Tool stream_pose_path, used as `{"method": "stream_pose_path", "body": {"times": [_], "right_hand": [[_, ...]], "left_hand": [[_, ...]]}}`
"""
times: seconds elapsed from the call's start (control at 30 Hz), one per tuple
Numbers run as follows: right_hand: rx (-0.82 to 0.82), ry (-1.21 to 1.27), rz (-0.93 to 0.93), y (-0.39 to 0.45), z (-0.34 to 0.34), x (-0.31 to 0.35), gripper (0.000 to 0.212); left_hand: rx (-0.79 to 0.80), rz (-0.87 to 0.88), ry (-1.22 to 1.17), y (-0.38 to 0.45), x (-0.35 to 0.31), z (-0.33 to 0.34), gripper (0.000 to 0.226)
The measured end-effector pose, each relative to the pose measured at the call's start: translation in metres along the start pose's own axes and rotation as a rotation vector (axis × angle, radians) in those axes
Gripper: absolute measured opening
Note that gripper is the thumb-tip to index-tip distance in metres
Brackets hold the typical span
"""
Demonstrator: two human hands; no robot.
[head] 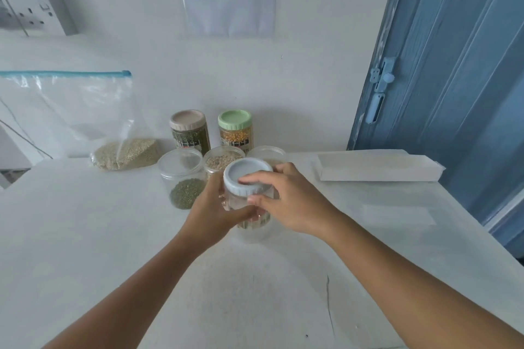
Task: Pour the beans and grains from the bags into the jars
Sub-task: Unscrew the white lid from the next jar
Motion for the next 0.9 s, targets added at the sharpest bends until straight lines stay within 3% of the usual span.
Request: {"method": "stream_pose_path", "body": {"times": [0.1,0.17,0.23,0.33,0.53,0.77,0.9], "right_hand": [[-0.019,0.082,0.006,0.011,0.000,0.007,0.054],[-0.013,0.082,0.056,0.022,-0.002,0.008,0.081],[0.023,-0.072,0.114,0.032,0.000,0.012,0.100],[0.013,-0.231,0.116,0.043,0.001,0.019,0.097],[0.034,-0.200,0.066,0.040,0.009,0.023,0.077],[0.249,-0.010,0.140,0.029,0.018,0.014,0.087],[0.183,-0.021,0.159,0.027,0.022,0.019,0.099]], "left_hand": [[-0.034,-0.013,-0.006,-0.002,0.009,-0.017,0.089],[-0.041,-0.007,0.019,-0.002,0.009,-0.021,0.089],[-0.042,-0.015,0.009,-0.002,0.008,-0.021,0.086],[-0.026,-0.032,-0.035,-0.001,0.010,-0.023,0.084],[0.038,-0.025,-0.075,0.000,0.018,-0.029,0.091],[0.167,-0.009,-0.106,0.005,0.019,-0.025,0.089],[0.161,0.002,-0.107,0.001,0.018,-0.024,0.087]]}}
Point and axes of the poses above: each hand's wrist, its own y-axis towards the middle knuckle, its own z-axis out of the palm, x = y × z, the point moved 9 cm from there along y, towards the middle knuckle, and after that the axes turned 8 degrees about y, right-handed, at the moved point
